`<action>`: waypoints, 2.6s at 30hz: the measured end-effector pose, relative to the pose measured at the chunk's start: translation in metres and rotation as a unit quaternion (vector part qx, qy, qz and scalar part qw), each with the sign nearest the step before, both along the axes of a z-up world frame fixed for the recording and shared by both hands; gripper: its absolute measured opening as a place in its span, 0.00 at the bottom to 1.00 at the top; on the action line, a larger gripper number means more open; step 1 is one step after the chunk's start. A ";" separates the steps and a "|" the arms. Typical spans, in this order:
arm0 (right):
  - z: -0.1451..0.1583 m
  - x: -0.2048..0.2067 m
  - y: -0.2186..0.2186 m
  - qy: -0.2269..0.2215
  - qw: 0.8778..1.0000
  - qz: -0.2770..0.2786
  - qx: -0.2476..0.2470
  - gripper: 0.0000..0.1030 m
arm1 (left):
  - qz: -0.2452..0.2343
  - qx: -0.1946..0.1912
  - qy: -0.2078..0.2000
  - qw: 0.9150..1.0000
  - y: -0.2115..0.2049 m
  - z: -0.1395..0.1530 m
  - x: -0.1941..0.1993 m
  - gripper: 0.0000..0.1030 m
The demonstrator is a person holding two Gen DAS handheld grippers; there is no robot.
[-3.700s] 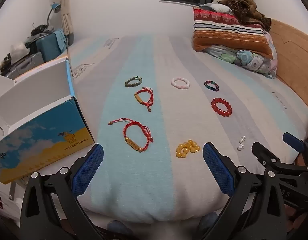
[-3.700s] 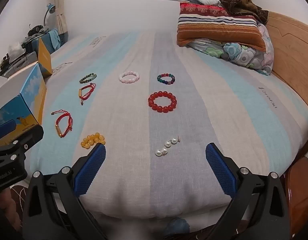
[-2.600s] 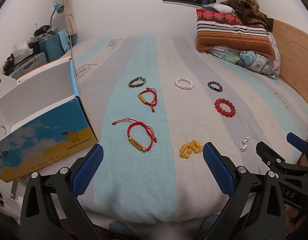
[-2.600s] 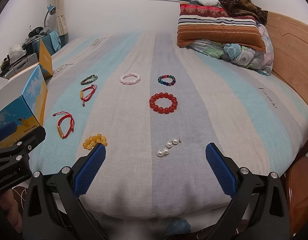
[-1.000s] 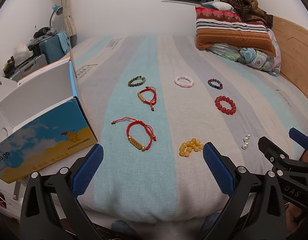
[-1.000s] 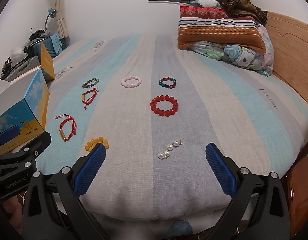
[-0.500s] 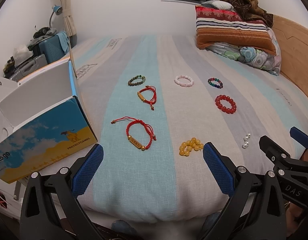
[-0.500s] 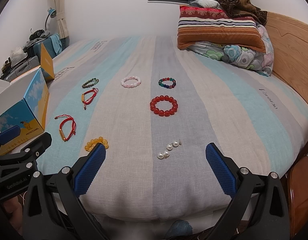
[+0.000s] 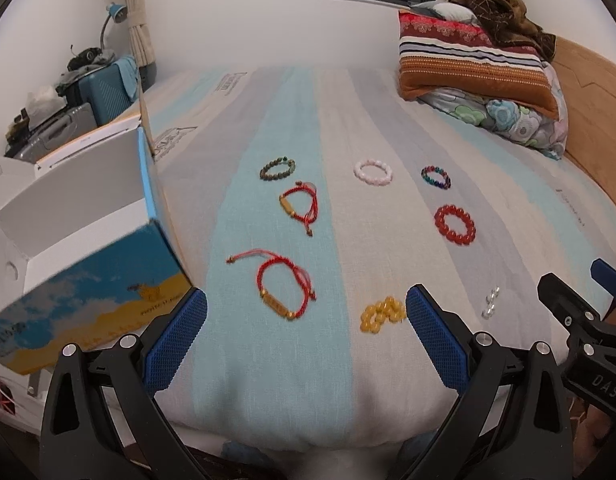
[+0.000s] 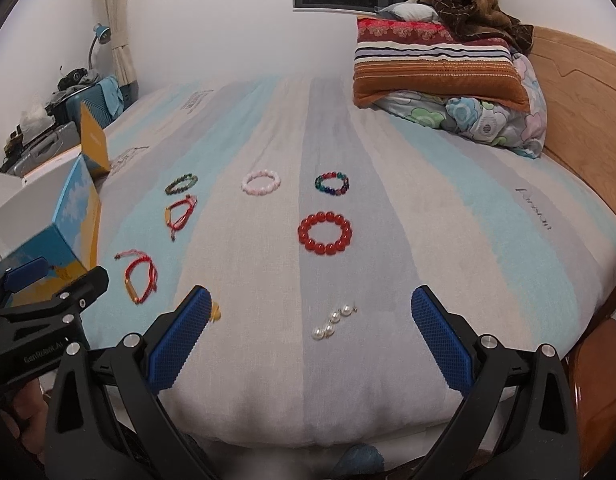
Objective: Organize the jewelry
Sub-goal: 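Grasp the red cord bracelet with the left tool while the right tool grasps the red bead bracelet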
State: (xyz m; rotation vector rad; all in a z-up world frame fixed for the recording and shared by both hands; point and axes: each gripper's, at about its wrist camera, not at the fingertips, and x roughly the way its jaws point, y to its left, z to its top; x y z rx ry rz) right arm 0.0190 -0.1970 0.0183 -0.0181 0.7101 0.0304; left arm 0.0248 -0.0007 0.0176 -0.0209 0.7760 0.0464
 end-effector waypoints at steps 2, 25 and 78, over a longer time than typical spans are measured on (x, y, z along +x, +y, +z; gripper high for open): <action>0.003 0.007 -0.001 0.006 1.000 -0.004 -0.001 0.93 | -0.001 0.001 0.003 1.000 0.000 0.005 0.007 0.95; -0.032 0.165 -0.008 0.099 0.995 -0.014 -0.026 0.93 | 0.001 0.007 0.082 0.997 0.014 -0.027 0.176 0.95; -0.103 0.216 -0.012 0.162 0.986 0.022 0.029 0.12 | -0.023 -0.022 0.140 0.990 0.019 -0.086 0.222 0.12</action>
